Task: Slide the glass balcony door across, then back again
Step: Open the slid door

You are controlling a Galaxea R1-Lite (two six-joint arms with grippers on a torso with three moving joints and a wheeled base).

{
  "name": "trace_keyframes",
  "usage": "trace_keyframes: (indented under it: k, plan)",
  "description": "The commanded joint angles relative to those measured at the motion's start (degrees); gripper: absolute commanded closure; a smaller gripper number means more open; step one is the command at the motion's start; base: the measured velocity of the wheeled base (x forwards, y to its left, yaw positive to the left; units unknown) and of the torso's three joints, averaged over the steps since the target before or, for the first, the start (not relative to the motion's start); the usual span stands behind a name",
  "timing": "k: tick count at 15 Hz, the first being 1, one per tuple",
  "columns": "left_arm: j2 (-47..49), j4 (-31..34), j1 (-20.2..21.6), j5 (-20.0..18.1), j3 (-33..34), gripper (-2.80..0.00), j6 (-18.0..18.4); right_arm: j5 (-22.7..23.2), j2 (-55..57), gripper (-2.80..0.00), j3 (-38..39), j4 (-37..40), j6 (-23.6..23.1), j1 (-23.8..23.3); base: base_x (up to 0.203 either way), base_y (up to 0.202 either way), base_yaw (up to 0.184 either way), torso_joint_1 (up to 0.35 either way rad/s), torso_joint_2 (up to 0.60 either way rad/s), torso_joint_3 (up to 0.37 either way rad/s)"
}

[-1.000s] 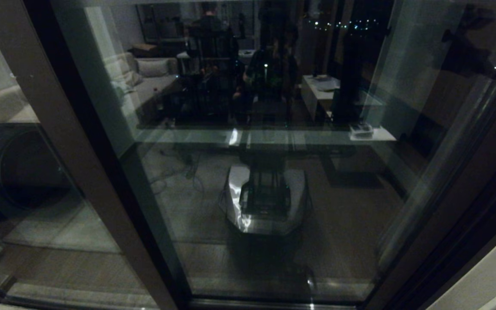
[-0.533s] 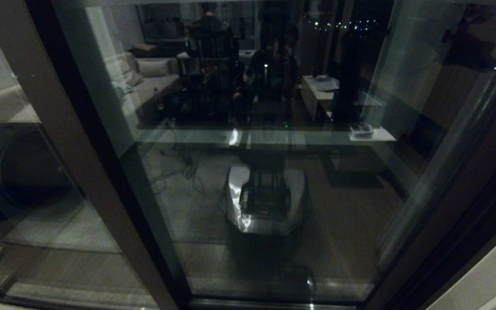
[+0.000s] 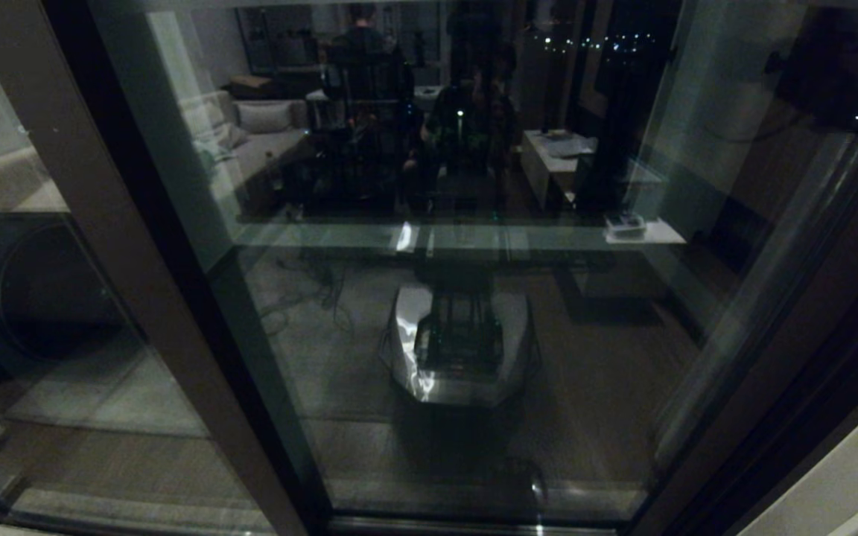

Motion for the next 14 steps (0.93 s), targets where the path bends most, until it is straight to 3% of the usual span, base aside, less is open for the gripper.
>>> trace_keyframes:
  k: [1,4,7,11,14]
  plan:
    - [-0.01,0.02,0.00,0.01,0.09,0.00,0.00,-0.13,2.96,0.00,-0.12,-1.30,0.07,0.99,0.000,0.000,0.000,0.000,0.00,0.000]
    - [-0.01,0.02,0.00,0.01,0.09,0.00,0.00,-0.31,4.40,0.00,-0.34,-2.74,0.70,1.62,0.000,0.000,0.000,0.000,0.00,0.000]
    - [-0.01,0.02,0.00,0.01,0.09,0.00,0.00,-6.41,6.69,0.00,-0.70,-6.83,0.98,2.36,0.000,0.000,0.000,0.000,0.00,0.000]
    - [-0.01,0.02,0.00,-0.08,0.09,0.00,0.00,-6.33,7.84,0.00,-0.84,-7.92,4.06,4.04,0.000,0.000,0.000,0.000,0.00,0.000]
    - [-0.01,0.02,0.00,-0.04,0.09,0.00,0.00,-1.68,8.02,0.00,-0.65,-7.92,6.47,4.71,0.000,0.000,0.000,0.000,0.00,0.000]
